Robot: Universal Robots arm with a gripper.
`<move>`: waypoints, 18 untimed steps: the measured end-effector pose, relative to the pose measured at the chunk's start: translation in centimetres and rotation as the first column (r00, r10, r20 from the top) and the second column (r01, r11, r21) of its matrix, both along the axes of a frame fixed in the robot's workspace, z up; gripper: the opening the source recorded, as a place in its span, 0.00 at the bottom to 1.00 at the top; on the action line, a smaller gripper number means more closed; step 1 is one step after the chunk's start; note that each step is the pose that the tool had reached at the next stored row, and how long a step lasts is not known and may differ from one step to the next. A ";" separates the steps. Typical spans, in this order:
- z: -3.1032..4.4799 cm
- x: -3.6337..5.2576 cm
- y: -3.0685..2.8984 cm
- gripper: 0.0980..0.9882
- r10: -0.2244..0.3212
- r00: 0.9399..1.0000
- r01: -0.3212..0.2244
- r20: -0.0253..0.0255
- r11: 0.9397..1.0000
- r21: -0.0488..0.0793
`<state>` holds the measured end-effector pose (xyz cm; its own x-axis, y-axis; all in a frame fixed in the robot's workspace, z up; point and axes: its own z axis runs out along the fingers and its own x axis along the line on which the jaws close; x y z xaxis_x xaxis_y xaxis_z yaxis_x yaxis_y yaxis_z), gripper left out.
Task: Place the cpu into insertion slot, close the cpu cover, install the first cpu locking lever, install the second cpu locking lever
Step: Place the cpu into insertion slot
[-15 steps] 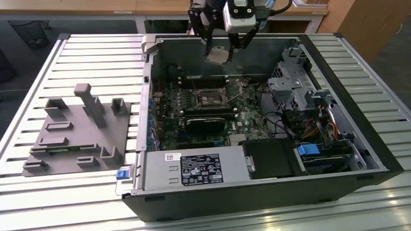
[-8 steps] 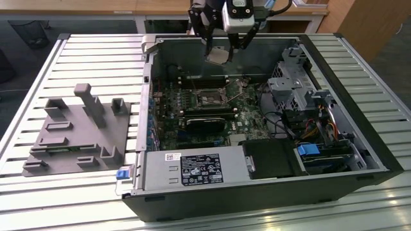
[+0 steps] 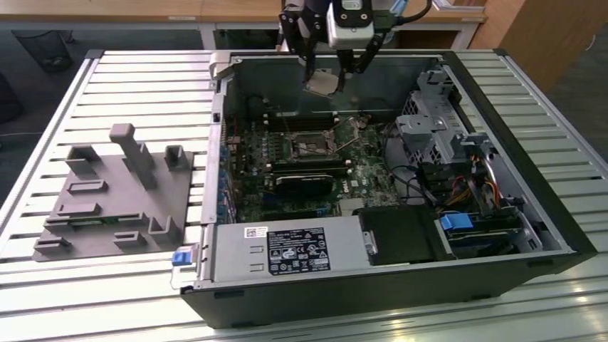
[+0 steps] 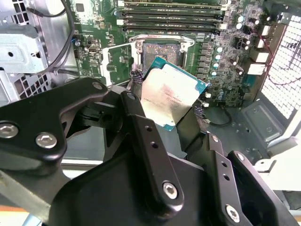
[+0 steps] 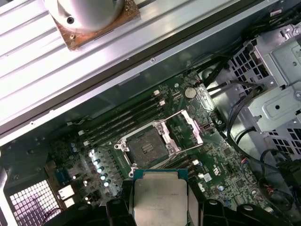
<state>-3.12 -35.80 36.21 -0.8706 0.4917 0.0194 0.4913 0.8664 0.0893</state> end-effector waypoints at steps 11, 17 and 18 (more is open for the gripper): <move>-0.01 0.00 0.00 0.50 -0.051 0.999 0.051 0.000 0.999 0.000; -0.01 0.00 0.00 0.50 -0.086 0.996 0.086 0.000 0.996 0.000; -0.01 0.00 0.00 0.50 -0.091 0.996 0.091 0.000 0.996 0.000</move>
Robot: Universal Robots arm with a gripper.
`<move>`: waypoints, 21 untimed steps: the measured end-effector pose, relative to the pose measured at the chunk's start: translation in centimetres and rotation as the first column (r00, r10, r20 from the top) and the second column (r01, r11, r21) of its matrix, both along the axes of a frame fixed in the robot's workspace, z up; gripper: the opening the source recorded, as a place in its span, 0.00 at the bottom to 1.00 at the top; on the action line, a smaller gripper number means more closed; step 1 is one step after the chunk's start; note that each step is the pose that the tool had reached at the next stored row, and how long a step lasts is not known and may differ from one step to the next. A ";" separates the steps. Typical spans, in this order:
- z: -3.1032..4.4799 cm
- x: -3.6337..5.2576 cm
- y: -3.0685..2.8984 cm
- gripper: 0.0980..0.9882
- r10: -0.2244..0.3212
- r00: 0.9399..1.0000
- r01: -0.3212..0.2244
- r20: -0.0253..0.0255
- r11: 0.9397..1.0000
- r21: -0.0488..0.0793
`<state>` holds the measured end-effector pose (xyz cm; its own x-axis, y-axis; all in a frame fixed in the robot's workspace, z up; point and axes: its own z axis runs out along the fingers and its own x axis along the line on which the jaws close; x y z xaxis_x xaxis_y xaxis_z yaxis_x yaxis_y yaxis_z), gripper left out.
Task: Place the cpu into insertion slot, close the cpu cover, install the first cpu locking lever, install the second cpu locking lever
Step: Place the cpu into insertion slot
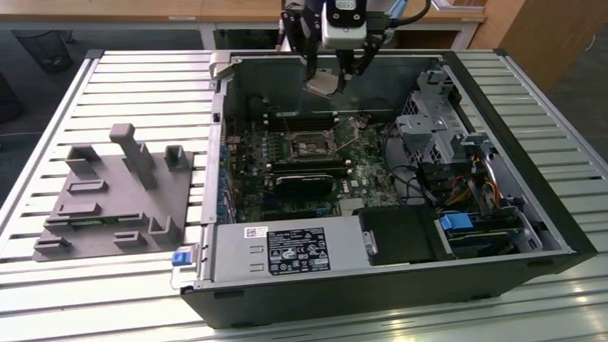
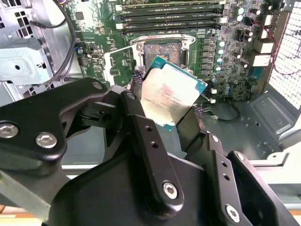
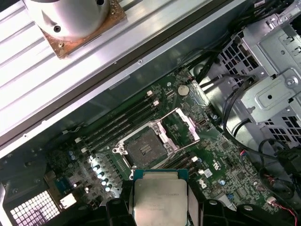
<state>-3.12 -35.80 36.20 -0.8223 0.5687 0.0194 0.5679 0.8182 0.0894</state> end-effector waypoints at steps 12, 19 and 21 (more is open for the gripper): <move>-0.01 0.00 0.00 0.50 -0.066 0.998 0.066 0.000 0.998 0.000; -0.02 0.00 0.00 0.50 -0.103 0.995 0.103 0.000 0.995 0.000; -0.02 0.00 0.00 0.50 -0.114 0.994 0.114 0.000 0.994 0.000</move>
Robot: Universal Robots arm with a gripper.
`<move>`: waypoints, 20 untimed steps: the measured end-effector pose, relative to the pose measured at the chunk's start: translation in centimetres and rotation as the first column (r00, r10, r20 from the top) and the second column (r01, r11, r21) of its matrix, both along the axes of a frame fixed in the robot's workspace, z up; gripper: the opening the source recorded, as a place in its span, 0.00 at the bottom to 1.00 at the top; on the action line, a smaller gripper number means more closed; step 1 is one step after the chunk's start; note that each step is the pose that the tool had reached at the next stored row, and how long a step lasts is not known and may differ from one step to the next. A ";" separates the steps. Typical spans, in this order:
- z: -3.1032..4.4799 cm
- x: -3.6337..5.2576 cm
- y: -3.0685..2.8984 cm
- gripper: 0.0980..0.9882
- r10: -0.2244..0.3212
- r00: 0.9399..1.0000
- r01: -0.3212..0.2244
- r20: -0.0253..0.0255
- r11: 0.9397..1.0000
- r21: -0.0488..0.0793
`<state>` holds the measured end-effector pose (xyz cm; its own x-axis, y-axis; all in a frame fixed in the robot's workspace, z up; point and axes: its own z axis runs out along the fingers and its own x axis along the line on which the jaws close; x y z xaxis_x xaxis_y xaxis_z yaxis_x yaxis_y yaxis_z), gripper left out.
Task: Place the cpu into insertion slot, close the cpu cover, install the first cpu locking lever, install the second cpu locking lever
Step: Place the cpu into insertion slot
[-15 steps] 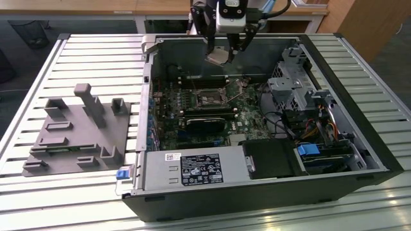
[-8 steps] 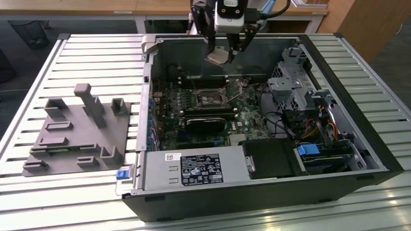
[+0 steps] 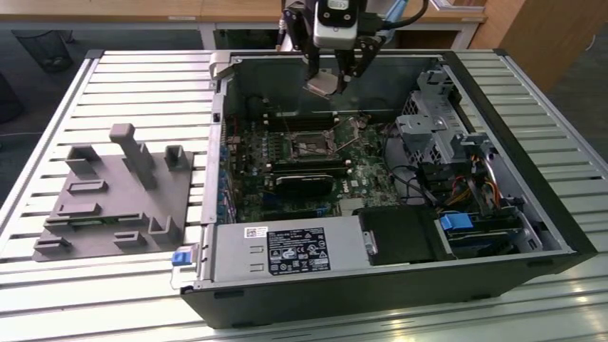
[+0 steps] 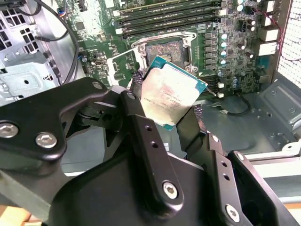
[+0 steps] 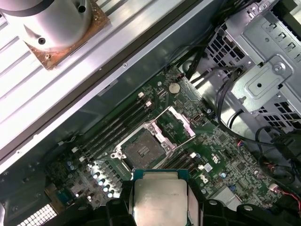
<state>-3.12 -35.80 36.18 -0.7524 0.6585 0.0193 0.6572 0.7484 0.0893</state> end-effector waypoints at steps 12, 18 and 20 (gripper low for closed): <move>-0.01 0.00 0.00 0.50 -0.060 0.998 0.060 0.000 0.998 0.000; -0.02 0.00 0.00 0.50 -0.088 0.996 0.088 0.000 0.996 0.000; -0.02 0.00 0.00 0.50 -0.099 0.995 0.099 0.000 0.995 0.000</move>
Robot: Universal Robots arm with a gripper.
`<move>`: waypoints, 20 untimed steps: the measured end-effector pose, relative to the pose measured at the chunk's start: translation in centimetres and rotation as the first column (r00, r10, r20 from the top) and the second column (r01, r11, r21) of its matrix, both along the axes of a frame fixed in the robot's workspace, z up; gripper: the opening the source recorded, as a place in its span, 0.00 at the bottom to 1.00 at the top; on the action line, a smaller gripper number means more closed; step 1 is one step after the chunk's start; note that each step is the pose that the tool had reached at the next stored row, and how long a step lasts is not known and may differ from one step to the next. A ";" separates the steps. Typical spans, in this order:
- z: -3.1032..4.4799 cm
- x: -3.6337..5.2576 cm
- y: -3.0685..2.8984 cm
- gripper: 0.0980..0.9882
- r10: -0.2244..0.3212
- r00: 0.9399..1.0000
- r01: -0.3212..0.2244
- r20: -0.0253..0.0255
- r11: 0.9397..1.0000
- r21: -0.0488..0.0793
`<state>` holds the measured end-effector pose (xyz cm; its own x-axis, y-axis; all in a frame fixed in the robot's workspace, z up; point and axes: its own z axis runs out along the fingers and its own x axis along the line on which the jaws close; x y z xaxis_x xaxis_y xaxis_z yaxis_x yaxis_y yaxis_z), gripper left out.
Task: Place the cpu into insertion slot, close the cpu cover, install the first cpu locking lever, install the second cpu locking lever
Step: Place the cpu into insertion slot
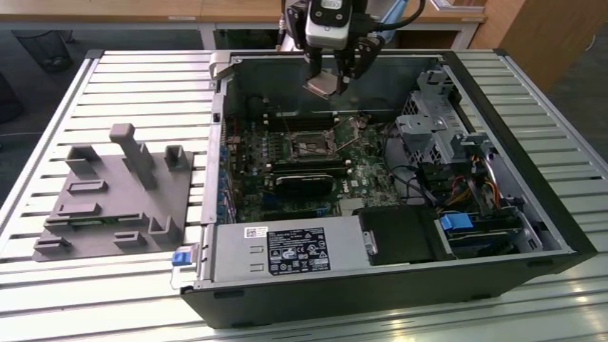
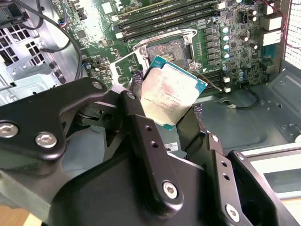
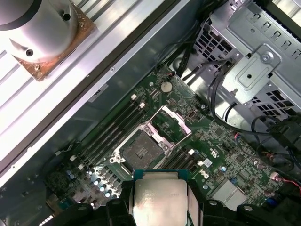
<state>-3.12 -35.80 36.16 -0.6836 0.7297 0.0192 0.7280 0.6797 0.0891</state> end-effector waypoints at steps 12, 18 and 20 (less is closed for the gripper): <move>-0.01 0.00 0.00 0.50 -0.057 0.998 0.057 0.000 0.998 0.000; -0.02 0.00 0.00 0.50 -0.082 0.997 0.082 0.000 0.997 0.000; -0.02 0.00 0.00 0.50 -0.090 0.996 0.090 0.000 0.996 0.000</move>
